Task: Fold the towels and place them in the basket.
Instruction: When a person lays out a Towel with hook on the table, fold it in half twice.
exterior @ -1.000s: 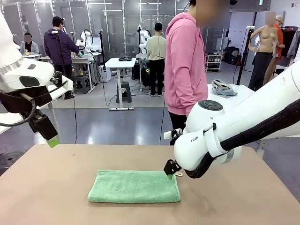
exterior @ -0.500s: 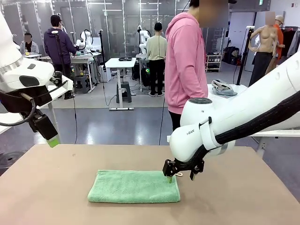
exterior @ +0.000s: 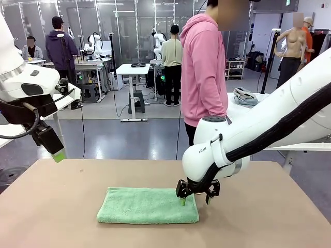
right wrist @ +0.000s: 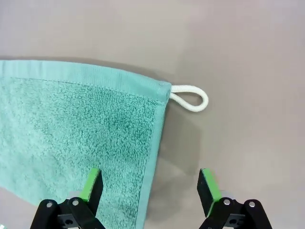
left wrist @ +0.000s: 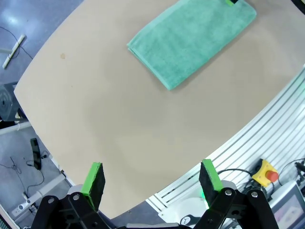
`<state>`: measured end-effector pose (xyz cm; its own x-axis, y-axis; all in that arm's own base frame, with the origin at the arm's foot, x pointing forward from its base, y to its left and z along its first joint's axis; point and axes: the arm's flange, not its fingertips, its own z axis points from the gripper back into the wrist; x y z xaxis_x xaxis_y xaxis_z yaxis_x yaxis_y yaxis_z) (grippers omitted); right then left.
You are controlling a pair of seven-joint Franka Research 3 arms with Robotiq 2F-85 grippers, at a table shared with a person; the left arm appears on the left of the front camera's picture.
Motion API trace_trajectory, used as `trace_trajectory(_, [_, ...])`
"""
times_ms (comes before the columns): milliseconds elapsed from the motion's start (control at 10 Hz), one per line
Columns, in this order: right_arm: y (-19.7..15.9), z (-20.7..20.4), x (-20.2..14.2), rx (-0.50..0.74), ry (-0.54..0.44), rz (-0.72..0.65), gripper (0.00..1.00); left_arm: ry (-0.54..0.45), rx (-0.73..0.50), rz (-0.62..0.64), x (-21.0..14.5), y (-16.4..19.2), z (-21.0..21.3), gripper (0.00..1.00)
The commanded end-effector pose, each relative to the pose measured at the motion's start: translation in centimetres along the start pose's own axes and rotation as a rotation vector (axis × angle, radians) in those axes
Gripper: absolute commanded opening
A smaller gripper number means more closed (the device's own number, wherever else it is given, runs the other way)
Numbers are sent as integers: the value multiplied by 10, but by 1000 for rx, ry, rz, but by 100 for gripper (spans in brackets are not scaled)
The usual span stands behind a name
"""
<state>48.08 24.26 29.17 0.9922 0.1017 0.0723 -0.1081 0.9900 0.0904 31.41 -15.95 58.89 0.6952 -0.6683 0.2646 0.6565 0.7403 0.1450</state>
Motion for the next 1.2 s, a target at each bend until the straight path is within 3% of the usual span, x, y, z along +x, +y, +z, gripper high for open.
trace_trajectory(0, [8,-6,7,2,-14,-35,100,-1,12,14,5,0,3,100])
trace_trajectory(100, [7,-8,7,8,-10,-39,90,-1,12,14,5,0,3,100])
trace_trajectory(400, [7,-10,7,19,5,-39,0,-1,12,14,5,0,3,100])
trace_trajectory(700, [8,-11,9,20,13,-40,4,-1,12,14,5,0,3,100])
trace_trajectory(800, [8,-11,8,22,13,-41,0,-1,12,14,5,0,3,100])
trace_trajectory(1100, [7,-5,5,25,1,-36,0,-1,12,14,5,0,3,100])
